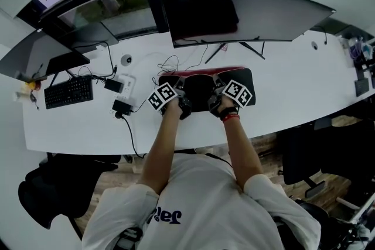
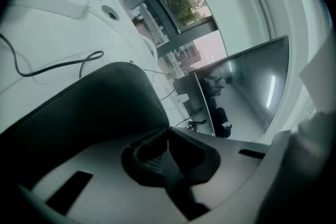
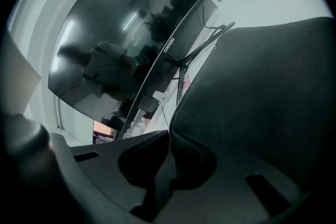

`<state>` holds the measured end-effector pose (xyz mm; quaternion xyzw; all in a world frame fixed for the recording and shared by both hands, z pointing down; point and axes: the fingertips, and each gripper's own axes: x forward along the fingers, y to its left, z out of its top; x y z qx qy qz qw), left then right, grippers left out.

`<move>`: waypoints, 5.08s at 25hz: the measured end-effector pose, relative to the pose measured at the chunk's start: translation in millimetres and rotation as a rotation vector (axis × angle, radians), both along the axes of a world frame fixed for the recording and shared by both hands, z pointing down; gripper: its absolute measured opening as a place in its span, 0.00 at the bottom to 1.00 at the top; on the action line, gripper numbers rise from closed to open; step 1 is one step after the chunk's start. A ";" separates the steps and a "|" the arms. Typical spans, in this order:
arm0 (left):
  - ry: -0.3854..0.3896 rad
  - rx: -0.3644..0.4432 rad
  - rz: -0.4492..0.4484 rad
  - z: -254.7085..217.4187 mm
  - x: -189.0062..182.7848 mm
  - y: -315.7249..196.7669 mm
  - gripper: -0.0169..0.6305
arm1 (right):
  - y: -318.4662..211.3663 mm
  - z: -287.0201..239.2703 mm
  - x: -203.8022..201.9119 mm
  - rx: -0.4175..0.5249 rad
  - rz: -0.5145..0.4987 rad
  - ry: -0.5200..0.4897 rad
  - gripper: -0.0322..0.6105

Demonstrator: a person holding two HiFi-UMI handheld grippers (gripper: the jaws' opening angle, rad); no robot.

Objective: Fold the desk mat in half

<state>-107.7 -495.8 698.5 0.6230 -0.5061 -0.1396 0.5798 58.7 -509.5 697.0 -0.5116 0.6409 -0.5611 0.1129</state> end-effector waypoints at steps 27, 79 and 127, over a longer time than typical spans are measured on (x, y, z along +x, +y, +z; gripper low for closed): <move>0.017 -0.081 -0.004 29.2 -4.3 -21.0 0.07 | -27.2 38.9 -4.5 -0.166 0.015 0.047 0.12; -0.351 0.210 0.170 -79.6 19.0 89.5 0.10 | 85.8 -68.8 10.0 0.132 -0.160 0.343 0.16; -0.910 0.622 0.220 -209.1 39.8 360.9 0.06 | 366.0 -194.2 94.0 0.535 -0.147 0.771 0.07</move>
